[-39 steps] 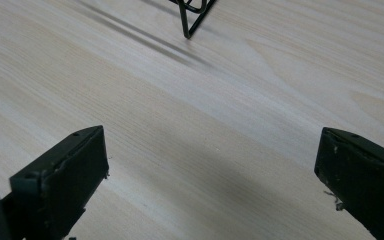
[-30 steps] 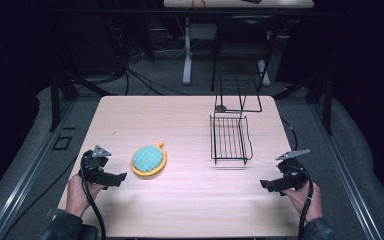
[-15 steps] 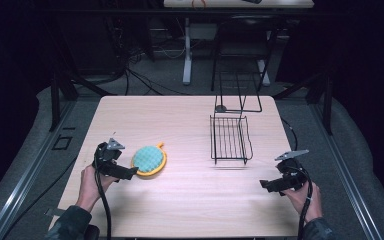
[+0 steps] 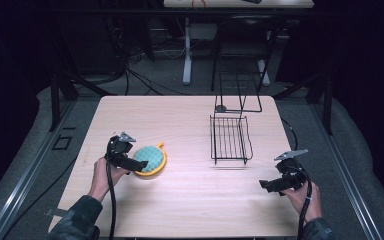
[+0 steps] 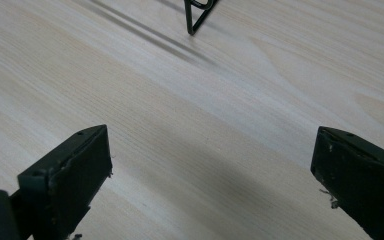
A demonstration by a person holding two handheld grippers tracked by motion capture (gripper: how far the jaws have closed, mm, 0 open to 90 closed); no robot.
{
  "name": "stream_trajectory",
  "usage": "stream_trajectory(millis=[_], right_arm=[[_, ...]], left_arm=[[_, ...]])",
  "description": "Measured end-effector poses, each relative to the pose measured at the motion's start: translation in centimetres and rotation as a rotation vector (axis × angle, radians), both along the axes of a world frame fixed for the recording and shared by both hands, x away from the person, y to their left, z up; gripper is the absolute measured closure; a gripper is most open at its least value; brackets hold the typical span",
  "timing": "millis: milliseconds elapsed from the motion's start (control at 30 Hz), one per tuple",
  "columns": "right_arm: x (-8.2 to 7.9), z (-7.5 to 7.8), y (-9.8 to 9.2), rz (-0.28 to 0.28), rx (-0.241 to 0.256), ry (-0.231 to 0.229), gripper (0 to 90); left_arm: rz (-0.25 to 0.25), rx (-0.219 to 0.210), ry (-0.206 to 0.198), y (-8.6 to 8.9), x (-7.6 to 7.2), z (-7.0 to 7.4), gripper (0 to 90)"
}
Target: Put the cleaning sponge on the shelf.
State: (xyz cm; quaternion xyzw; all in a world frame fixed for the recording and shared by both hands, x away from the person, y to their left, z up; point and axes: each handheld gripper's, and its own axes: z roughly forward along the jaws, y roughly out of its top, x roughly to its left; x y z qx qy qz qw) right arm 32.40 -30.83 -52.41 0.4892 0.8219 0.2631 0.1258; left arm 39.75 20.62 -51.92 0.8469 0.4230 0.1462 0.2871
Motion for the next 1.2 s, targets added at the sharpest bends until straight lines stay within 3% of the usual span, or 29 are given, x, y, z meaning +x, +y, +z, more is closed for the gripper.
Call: stream_trajectory(millis=[67, 100, 167, 267, 400, 667, 767, 967, 1200], right_arm=[[0.0, 0.1, 0.0, 0.005, -0.003, 0.013, 2.1], [0.0, 0.1, 0.1, 0.006, -0.002, 0.011, 2.1], [-0.1, 0.0, 0.1, 0.002, 0.002, -0.001, 2.1], [-0.1, 0.1, 0.1, 0.002, 0.008, 0.001, 2.0], [-0.1, 0.1, 0.1, 0.005, 0.011, -0.005, 2.0], [-0.2, 0.1, 0.3, 0.014, 0.003, 0.011, 2.0], [-0.2, 0.1, 0.2, 0.011, 0.006, 0.005, 2.0], [-0.3, 0.2, 0.3, 0.015, 0.002, -0.005, 2.0], [-0.1, 0.0, 0.2, 0.018, 0.002, 0.004, 2.0]], left_arm=[[-0.011, -0.005, 0.009, -0.5, 0.6, -0.2, 8.4], [-0.015, -0.004, 0.005, -0.7, 0.8, -0.3, 14.7], [-0.018, 0.019, 0.007, -1.3, 1.1, -0.6, 17.3], [-0.012, 0.049, 0.011, -1.8, 1.7, -1.4, 32.9], [-0.011, 0.043, 0.047, -1.9, 1.9, -2.2, 43.5], [-0.007, 0.030, 0.035, -2.0, 1.4, -2.6, 67.2], [-0.002, 0.020, 0.040, -2.0, 1.4, -2.7, 72.1], [0.008, 0.063, 0.014, -2.5, 1.2, -2.9, 86.8], [0.004, 0.050, 0.014, -2.4, 1.2, -2.9, 89.2]])
